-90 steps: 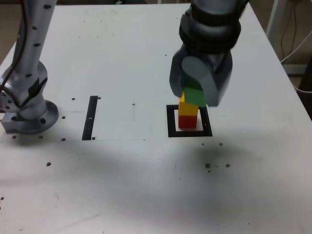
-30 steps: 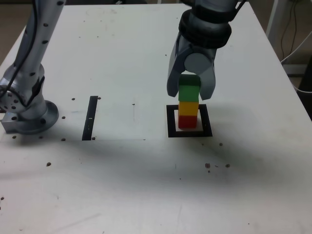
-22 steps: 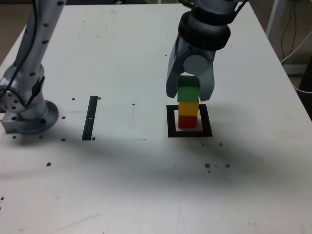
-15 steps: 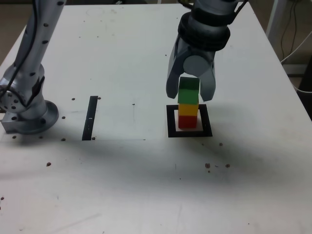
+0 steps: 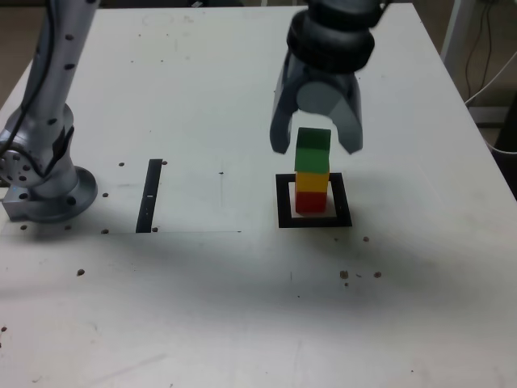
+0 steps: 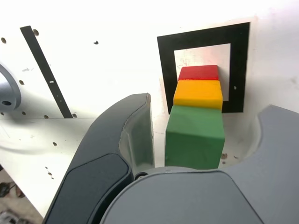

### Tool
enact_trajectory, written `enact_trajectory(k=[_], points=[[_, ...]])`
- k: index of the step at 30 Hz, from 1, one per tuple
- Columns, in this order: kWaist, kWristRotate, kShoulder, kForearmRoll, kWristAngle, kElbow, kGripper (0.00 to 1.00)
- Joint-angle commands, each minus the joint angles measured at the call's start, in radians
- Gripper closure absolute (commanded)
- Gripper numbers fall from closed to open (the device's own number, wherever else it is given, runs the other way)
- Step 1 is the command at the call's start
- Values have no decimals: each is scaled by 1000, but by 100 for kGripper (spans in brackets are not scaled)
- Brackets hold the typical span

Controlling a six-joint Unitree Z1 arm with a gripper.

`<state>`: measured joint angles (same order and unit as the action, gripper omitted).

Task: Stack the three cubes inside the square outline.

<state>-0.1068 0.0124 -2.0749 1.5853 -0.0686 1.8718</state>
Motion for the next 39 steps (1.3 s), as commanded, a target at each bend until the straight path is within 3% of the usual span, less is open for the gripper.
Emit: enact_trajectory(k=[1,23,30,39], points=[[1,-2,25,14,-5,2,1],[1,-9,142,32,-23,-62,1],[13,-37,261,-1,-32,-248,0],[41,-53,403,-127,-25,-551,0]])
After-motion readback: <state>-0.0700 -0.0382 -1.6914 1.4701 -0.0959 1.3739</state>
